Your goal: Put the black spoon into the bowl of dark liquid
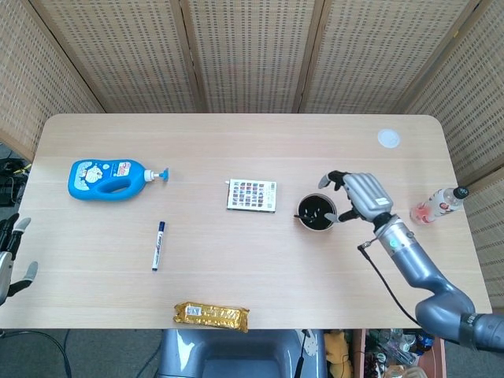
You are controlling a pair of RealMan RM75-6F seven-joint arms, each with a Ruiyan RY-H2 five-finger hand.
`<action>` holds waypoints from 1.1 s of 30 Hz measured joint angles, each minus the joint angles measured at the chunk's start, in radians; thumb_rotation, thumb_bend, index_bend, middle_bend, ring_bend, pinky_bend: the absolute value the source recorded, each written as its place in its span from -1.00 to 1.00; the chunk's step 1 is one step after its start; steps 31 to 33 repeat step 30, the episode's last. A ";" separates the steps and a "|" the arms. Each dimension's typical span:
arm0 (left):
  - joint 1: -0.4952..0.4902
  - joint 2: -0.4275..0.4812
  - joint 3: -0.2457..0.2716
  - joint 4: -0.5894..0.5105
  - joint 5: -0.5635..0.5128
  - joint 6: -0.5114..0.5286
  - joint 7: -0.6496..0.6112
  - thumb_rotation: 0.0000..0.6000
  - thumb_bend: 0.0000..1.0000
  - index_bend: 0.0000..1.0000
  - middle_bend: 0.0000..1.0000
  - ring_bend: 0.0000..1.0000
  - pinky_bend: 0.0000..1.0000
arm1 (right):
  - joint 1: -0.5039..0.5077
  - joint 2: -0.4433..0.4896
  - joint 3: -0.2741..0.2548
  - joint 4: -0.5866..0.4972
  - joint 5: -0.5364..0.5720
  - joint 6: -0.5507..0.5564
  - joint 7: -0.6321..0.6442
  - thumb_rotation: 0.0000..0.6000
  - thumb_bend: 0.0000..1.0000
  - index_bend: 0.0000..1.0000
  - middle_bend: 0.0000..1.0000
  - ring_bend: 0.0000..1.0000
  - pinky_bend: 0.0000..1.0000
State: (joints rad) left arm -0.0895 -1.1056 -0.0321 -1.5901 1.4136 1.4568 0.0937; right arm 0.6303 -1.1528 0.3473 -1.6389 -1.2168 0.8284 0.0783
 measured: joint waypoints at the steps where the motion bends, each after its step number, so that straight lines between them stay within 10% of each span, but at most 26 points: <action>1: 0.004 -0.002 0.001 0.000 0.005 0.006 -0.002 1.00 -0.17 -1.00 -1.00 -1.00 -1.00 | -0.016 0.003 -0.010 -0.012 -0.002 0.037 -0.031 1.00 -0.58 -0.16 -0.27 -0.34 -0.13; 17: 0.043 -0.045 0.011 0.013 0.105 0.119 -0.023 1.00 -0.17 -1.00 -1.00 -1.00 -1.00 | -0.294 0.008 -0.198 -0.140 -0.111 0.541 -0.433 1.00 -0.58 -0.44 -0.68 -0.87 -0.76; 33: 0.042 -0.046 0.029 -0.021 0.156 0.119 0.008 1.00 -0.17 -1.00 -1.00 -1.00 -1.00 | -0.394 -0.022 -0.264 -0.171 -0.162 0.649 -0.503 1.00 -0.58 -0.46 -0.72 -0.91 -0.81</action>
